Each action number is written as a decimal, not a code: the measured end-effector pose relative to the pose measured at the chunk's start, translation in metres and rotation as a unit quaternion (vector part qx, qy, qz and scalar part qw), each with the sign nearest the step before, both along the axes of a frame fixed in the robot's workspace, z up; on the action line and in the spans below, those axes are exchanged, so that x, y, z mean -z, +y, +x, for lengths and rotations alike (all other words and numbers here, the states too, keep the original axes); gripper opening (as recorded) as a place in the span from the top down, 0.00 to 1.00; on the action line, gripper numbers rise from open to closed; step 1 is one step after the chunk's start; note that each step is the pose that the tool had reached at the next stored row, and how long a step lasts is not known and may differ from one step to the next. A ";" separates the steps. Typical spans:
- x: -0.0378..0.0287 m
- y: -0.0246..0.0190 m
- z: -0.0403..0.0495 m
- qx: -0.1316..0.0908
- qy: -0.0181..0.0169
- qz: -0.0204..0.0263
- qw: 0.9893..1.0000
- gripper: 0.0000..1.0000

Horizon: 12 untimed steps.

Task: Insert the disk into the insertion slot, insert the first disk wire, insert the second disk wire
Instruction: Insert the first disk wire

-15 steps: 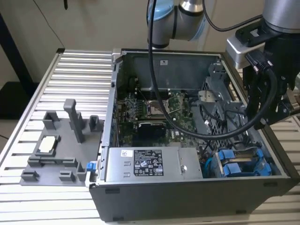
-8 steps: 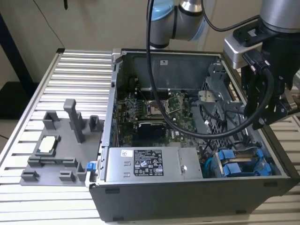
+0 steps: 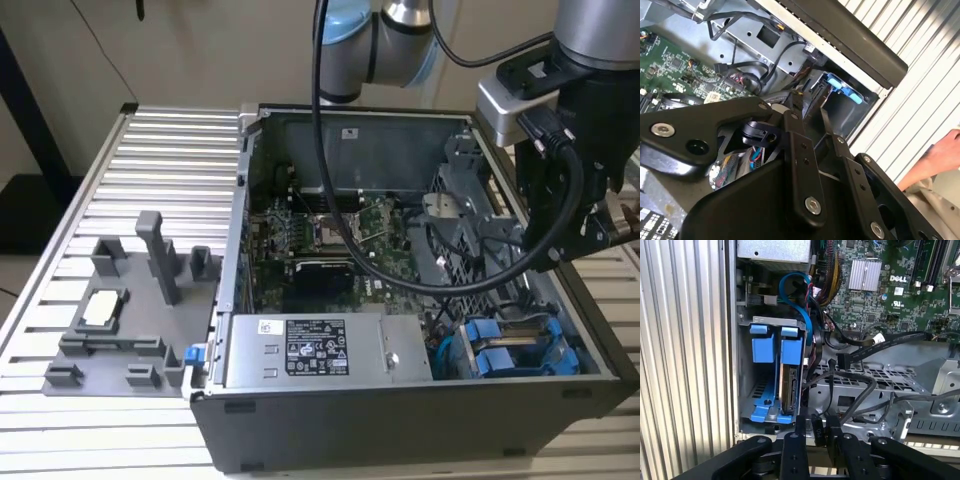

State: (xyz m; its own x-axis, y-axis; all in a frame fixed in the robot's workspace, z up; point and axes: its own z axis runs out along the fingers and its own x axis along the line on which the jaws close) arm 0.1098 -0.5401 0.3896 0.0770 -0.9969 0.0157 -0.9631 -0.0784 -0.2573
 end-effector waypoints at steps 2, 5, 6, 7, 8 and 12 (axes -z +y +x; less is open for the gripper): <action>0.0001 0.0000 0.0000 0.000 0.000 0.000 1.000 0.71; 0.0000 0.0000 0.0000 0.000 0.000 0.000 1.000 0.81; 0.0000 0.0000 0.0000 0.000 0.000 0.000 1.000 0.81; 0.0001 0.0000 0.0000 0.000 0.000 0.000 1.000 0.81; 0.0001 0.0000 0.0000 0.000 0.000 0.000 1.000 0.81; 0.0008 -0.0006 0.0006 0.000 0.006 0.000 1.000 0.81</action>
State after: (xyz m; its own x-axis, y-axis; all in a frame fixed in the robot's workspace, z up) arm 0.1104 -0.5407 0.3888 0.0771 -0.9969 0.0147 -0.9662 -0.0784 -0.2458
